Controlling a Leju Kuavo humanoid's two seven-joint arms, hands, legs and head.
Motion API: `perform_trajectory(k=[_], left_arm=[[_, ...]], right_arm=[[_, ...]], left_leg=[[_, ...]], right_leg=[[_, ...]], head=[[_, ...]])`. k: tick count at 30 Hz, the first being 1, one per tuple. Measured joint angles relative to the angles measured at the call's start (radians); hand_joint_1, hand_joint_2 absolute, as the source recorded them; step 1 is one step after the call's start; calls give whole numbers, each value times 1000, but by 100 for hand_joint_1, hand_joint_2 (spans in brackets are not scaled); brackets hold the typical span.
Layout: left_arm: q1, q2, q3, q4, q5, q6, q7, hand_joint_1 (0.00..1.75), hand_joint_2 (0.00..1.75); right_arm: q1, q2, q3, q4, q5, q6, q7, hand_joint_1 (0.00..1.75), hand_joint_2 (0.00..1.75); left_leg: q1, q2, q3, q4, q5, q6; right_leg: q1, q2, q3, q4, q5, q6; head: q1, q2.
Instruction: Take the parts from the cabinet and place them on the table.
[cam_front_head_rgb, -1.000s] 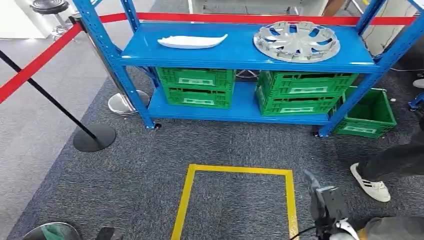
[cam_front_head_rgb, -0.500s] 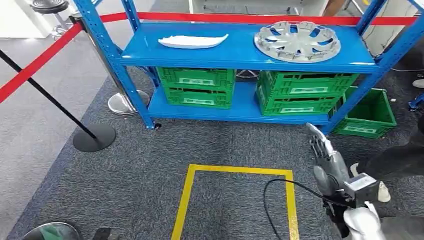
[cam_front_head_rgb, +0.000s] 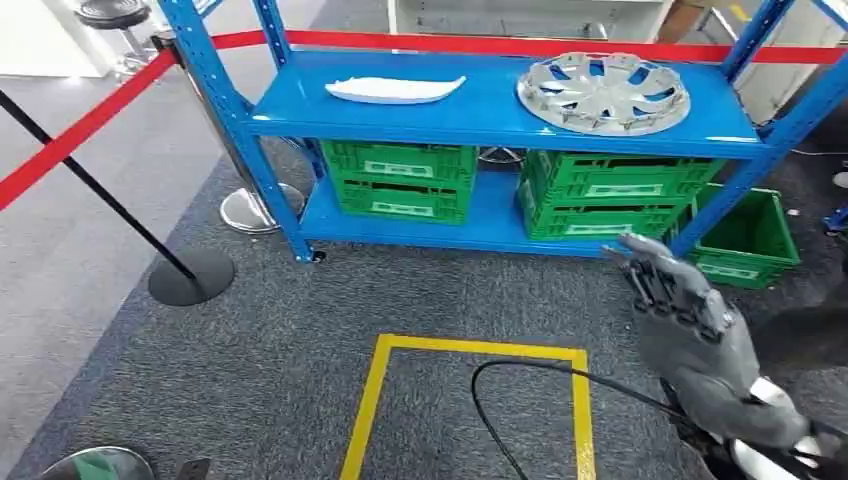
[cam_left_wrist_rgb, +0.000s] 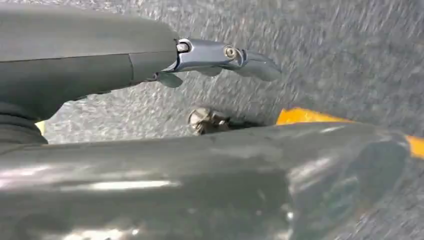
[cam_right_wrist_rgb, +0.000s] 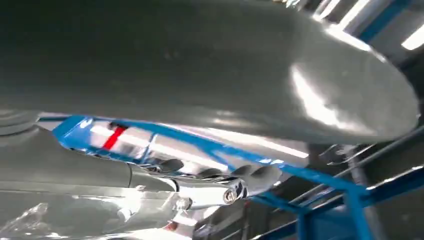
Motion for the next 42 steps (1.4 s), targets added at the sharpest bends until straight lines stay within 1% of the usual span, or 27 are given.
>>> perform_trajectory(k=[1,3,5,8,9,10,11,13,14,15,16,18,20,21,24,25,27,29,31,33,34,36,37,39,40,41,42], left_arm=[[-1,0,1,1,-3,-1,2,0,0],[-1,0,3,2,-6,-3,5,0,0],[-3,-1,6,2,-7,-5,5,0,0],[-6,-5,14,2,-8,-7,5,0,0],[-4,-5,16,2,-8,-7,5,0,0],[-2,-5,17,3,-8,-8,5,0,0],[-1,-5,18,3,-8,-8,5,0,0],[-1,-5,19,4,-11,-10,5,0,0],[0,-5,19,5,-16,-10,5,0,0],[-4,-5,19,6,-19,-10,5,0,0],[-6,-5,19,6,-24,-10,7,0,0],[-3,-6,19,6,-30,-10,11,0,0],[1,-4,19,7,-31,-9,14,0,0],[1,-3,19,7,-34,-8,14,0,0],[2,-3,19,8,-42,-11,14,0,0],[4,-3,19,8,-47,-11,14,0,0],[6,-3,19,8,-48,-11,14,0,0],[6,-3,19,9,-48,-11,14,0,0],[3,-3,19,11,-48,-11,14,0,0],[1,-2,19,11,-48,-11,14,0,0],[-2,-1,19,11,-48,-11,14,0,0],[-5,-1,19,11,-52,-11,14,0,0],[-5,-2,19,11,-58,-11,14,0,0],[-2,0,19,11,-64,-10,14,0,0],[1,1,19,11,-69,-8,14,0,0],[3,2,19,11,-73,-6,14,0,0],[3,3,19,12,-82,-4,14,0,0]], right_arm=[[2,-5,8,-11,-5,4,-1,0,0],[-1,-18,20,-26,-11,11,-1,0,0],[-1,-24,31,-42,-12,14,-1,0,0],[3,-37,39,-49,-13,17,-1,0,0],[6,-40,41,-50,-13,17,-1,0,0],[8,-42,42,-51,-13,18,-1,0,0],[10,-45,44,-54,-13,18,-2,0,0],[10,-48,46,-59,-14,18,-2,0,0],[10,-50,47,-61,-13,18,-2,0,0],[11,-52,47,-63,-13,19,-2,0,0],[13,-55,49,-64,-13,19,-1,0,0],[17,-59,52,-67,-13,19,-2,0,0],[16,-60,56,-73,-12,19,-3,0,0],[16,-63,56,-75,-12,18,-3,0,0],[27,-67,59,-76,-12,17,-3,0,0],[30,-68,59,-76,-12,16,-3,0,0],[34,-68,59,-77,-11,15,-3,0,0],[34,-68,59,-77,-11,14,-3,0,0],[39,-69,59,-77,-10,13,-2,0,0],[35,-69,59,-83,-11,12,-3,0,0],[35,-69,59,-84,-11,12,-3,0,0],[37,-70,59,-86,-11,10,-4,0,0],[37,-70,59,-87,-9,9,-4,0,0],[40,-70,61,-87,-7,5,-3,0,0],[42,-70,60,-87,-5,0,-3,0,0],[45,-70,60,-87,-5,-4,-3,0,0],[46,-70,61,-87,-5,-7,-3,0,0]], left_leg=[[-1,0,-2,-3,2,-2],[2,0,-2,-6,-2,-9],[1,25,-16,35,-28,-17],[1,34,-161,282,-122,-21],[1,34,-193,325,-121,-19],[1,34,-201,321,-97,-17],[1,34,-189,279,-50,-12],[0,37,-120,116,58,-2],[-1,48,-99,62,75,2],[-5,49,-78,28,47,4],[-5,49,-83,32,43,5],[-4,46,-79,23,32,19],[-1,42,-51,21,26,31],[-2,41,-44,21,20,37],[-9,37,-22,21,-4,45],[-10,36,-9,21,-13,46],[-11,31,28,21,-40,44],[-11,30,61,20,-70,38],[-15,27,77,17,-92,26],[-12,28,92,14,-84,12],[-15,28,87,35,-73,6],[-14,34,17,156,-55,-6],[-12,34,-35,223,-78,-11],[-10,34,-125,307,-159,-18],[-9,34,-152,307,-182,-20],[-8,35,-165,290,-182,-20],[-8,35,-167,247,-150,-22]], right_leg=[[1,-1,-8,4,-1,-9],[3,-1,-10,8,-7,-26],[0,-6,-2,5,-13,-41],[3,-17,3,5,-23,-52],[4,-17,6,5,-26,-52],[4,-17,11,5,-30,-51],[4,-17,19,5,-36,-49],[4,-18,40,4,-48,-43],[6,-18,37,3,-55,-37],[12,-16,43,7,-63,-29],[11,-17,45,-2,-60,-23],[11,-18,58,1,-54,-8],[9,-20,53,30,-76,-2],[10,-20,22,86,-96,-2],[13,-19,-132,302,-163,-2],[15,-19,-152,306,-156,-2],[18,-19,-134,205,-85,-8],[21,-19,-96,45,50,-21],[29,-17,-85,29,36,-28],[30,-16,-77,23,36,-42],[22,-13,-61,20,31,-47],[17,-18,-35,6,12,-52],[15,-19,-23,4,3,-53],[12,-19,3,2,-20,-54],[10,-18,19,2,-29,-53],[7,-17,37,2,-40,-52],[4,-16,56,2,-53,-49]], head=[[-13,0],[-14,0],[-18,0],[-21,0],[-21,0],[-20,0],[-21,0],[-21,0],[-20,0],[-21,0],[-19,0],[-20,0],[-14,0],[-11,0],[-6,0],[-6,0],[-5,0],[0,0],[9,0],[11,0],[10,0],[3,0],[2,0],[-2,0],[-3,0],[-3,0],[-3,0]])
